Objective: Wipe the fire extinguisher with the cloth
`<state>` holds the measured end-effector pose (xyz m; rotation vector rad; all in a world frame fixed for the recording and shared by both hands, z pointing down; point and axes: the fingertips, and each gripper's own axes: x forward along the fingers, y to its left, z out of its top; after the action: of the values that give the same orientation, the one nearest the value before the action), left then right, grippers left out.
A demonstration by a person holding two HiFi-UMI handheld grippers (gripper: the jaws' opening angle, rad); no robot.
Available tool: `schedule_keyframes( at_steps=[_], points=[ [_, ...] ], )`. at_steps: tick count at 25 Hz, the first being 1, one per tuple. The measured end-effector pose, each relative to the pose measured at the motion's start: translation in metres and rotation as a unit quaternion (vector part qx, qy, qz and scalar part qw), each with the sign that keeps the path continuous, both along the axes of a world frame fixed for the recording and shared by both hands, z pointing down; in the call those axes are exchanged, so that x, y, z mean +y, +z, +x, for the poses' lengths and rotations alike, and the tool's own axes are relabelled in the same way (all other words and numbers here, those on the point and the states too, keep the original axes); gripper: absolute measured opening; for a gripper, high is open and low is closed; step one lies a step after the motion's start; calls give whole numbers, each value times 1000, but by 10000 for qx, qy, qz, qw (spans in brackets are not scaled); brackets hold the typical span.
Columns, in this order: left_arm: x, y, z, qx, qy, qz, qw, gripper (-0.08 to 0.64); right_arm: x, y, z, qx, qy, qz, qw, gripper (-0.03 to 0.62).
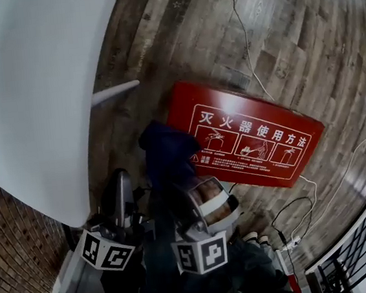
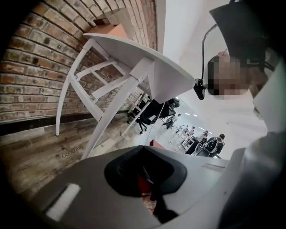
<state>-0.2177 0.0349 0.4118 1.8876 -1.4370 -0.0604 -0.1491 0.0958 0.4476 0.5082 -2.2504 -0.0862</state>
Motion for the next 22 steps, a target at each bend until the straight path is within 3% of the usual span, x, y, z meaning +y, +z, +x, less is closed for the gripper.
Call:
schedule_keyframes(
  at_steps=[2, 5, 8, 10, 13, 15, 19, 22],
  points=[
    [2, 0, 3, 42, 11, 29, 10000, -3, 2, 1, 23, 87, 125, 5, 9999, 87],
    [4, -2, 8, 84, 63, 83, 9999, -3, -11, 0, 82, 212, 818, -183, 9963, 86],
    [7, 0, 20, 108, 236, 45, 9997, -3, -37, -5, 142, 154, 1452, -88, 9892, 86],
    [7, 1, 34, 172, 416, 23, 9990, -3, -52, -8, 181, 171, 1949, -59, 9807, 87],
    [6, -2, 57, 308, 708, -44, 9970, -3, -51, -6, 237, 384, 2841, -214, 9578, 86],
    [8, -4, 71, 337, 904, -108, 9953, -3, -35, -5, 262, 548, 3127, -330, 9477, 86],
    [11, 0, 92, 393, 1136, -221, 9925, -3, 1, 2, 251, 838, 2989, -615, 9486, 86],
    [16, -3, 102, 419, 1194, -328, 9914, -3, 15, 3, 195, 434, 2537, -946, 9617, 87]
  ],
)
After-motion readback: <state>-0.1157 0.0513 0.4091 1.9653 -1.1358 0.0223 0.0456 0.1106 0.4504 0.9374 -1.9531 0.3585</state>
